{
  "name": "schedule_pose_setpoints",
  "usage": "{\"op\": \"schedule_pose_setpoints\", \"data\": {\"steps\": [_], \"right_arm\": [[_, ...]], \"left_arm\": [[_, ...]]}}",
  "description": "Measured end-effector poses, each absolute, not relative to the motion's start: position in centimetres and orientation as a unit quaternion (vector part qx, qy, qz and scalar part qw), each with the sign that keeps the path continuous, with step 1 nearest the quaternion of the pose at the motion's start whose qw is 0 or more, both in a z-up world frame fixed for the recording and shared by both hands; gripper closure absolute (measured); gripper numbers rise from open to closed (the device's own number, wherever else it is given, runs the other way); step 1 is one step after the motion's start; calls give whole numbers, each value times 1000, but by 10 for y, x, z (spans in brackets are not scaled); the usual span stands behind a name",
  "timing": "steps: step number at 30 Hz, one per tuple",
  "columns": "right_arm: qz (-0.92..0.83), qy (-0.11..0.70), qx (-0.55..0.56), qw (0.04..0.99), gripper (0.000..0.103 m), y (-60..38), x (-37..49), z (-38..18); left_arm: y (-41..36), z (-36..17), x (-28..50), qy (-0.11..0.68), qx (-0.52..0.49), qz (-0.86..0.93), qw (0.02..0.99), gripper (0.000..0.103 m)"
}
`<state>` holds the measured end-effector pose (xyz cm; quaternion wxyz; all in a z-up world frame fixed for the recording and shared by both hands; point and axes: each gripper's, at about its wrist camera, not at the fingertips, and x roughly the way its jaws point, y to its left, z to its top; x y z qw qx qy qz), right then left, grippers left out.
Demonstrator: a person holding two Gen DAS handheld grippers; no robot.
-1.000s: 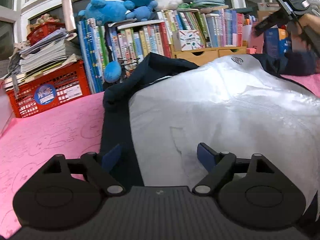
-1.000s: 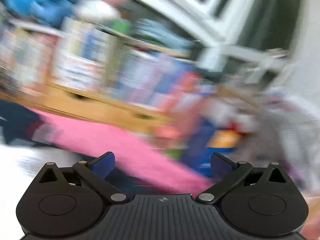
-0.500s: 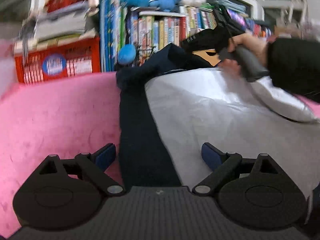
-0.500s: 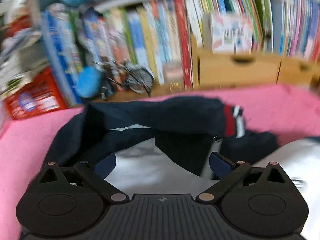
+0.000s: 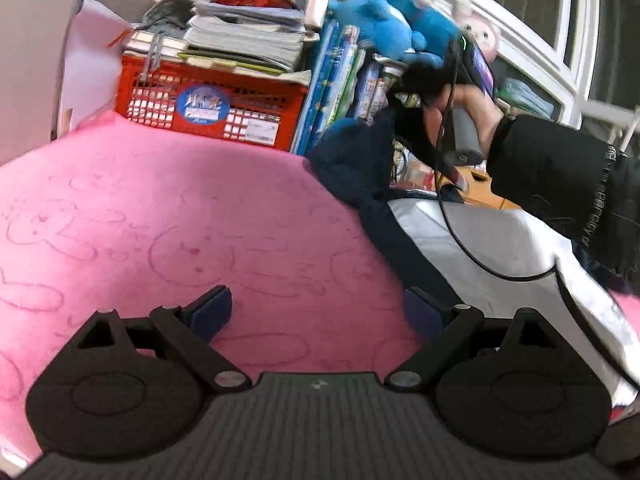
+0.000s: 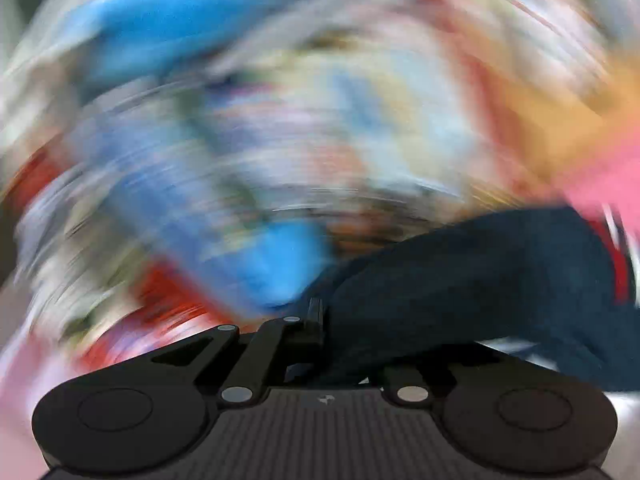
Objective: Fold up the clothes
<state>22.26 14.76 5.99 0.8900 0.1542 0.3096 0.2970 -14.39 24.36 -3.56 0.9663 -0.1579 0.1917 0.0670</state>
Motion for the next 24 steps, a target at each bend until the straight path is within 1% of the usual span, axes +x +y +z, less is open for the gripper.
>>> {"op": "schedule_pose_setpoints", "data": {"steps": [1, 2, 4, 6, 7, 8, 10, 12, 13, 15, 17, 20, 22, 24], "right_arm": [[365, 294, 132, 874, 97, 171, 199, 73], [433, 288, 101, 848, 95, 196, 172, 83], [536, 276, 32, 797, 77, 239, 121, 96], [571, 264, -30, 777, 32, 261, 81, 94], [572, 266, -49, 774, 25, 260, 75, 88], [572, 269, -67, 772, 22, 258, 71, 81], [570, 275, -102, 767, 21, 252, 63, 68], [535, 288, -122, 785, 16, 226, 74, 53], [519, 300, -120, 791, 16, 212, 85, 47], [477, 330, -95, 809, 15, 168, 105, 36], [425, 345, -63, 834, 12, 117, 139, 39], [335, 357, -36, 871, 11, 41, 176, 46], [268, 360, -27, 893, 11, -10, 188, 43], [200, 362, -62, 909, 11, -48, 195, 31]], "left_arm": [[243, -35, -142, 194, -158, 68, 966, 9], [241, -34, -141, 196, -154, 70, 966, 9], [236, -34, -139, 203, -142, 77, 966, 9], [231, -35, -141, 207, -136, 84, 965, 9], [229, -35, -142, 208, -136, 87, 965, 9], [228, -34, -143, 208, -137, 88, 964, 9], [226, -34, -144, 209, -137, 92, 964, 9], [225, -34, -142, 212, -133, 95, 963, 9], [224, -34, -141, 214, -131, 97, 963, 9], [224, -32, -137, 217, -130, 97, 963, 9], [225, -31, -135, 220, -133, 94, 962, 9], [222, -31, -131, 227, -134, 98, 960, 9], [219, -31, -128, 231, -130, 101, 959, 9], [214, -30, -126, 231, -129, 100, 959, 9]]}}
